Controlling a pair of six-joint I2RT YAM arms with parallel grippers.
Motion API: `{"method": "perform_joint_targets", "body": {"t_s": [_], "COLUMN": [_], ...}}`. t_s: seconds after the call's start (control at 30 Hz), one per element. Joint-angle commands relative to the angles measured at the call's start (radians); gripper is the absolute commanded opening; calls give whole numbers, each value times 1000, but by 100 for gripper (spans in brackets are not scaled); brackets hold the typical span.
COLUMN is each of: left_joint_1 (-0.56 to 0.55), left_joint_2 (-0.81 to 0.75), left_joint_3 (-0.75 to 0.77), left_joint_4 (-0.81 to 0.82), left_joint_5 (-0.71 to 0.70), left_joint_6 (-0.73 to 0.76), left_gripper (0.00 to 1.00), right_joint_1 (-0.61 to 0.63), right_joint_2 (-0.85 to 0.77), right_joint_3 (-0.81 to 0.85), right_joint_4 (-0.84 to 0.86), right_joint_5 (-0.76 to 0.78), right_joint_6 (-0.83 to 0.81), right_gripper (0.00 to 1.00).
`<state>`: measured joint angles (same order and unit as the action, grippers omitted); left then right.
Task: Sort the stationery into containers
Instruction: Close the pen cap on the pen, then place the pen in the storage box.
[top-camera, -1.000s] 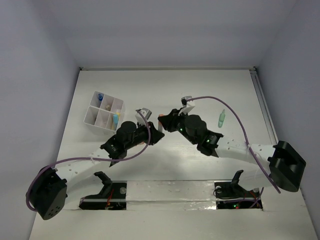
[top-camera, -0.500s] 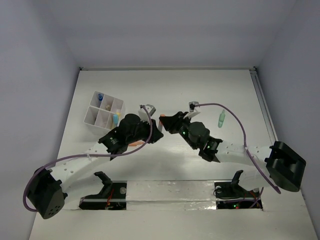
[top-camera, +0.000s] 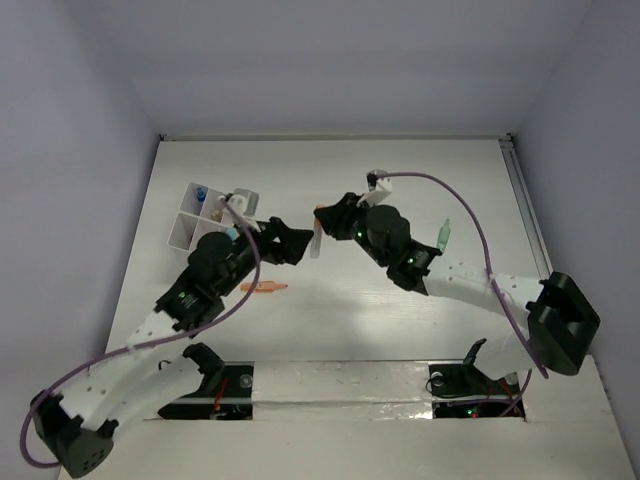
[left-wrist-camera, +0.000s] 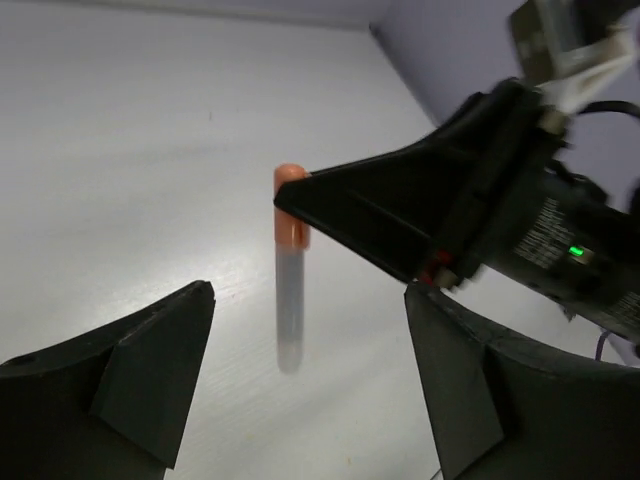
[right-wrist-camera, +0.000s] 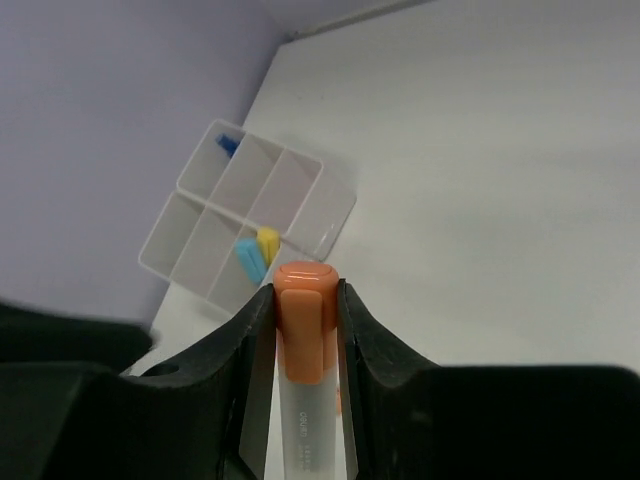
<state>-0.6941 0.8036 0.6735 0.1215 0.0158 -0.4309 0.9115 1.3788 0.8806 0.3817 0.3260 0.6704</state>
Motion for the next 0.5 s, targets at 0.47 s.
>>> {"method": "perform_joint_targets", "body": {"t_s": [0.47], "left_joint_1": [-4], "left_joint_2": [-399], "left_joint_3": [267], "left_joint_4": [-221], "left_joint_5": [-261], "left_joint_6": [233], "left_gripper": [99], "right_joint_1": [63], "right_joint_2": [613], "right_joint_3": [625], "right_joint_4": [204], "right_joint_5": [-242], "right_joint_6": [-178], "right_gripper": [0]}}
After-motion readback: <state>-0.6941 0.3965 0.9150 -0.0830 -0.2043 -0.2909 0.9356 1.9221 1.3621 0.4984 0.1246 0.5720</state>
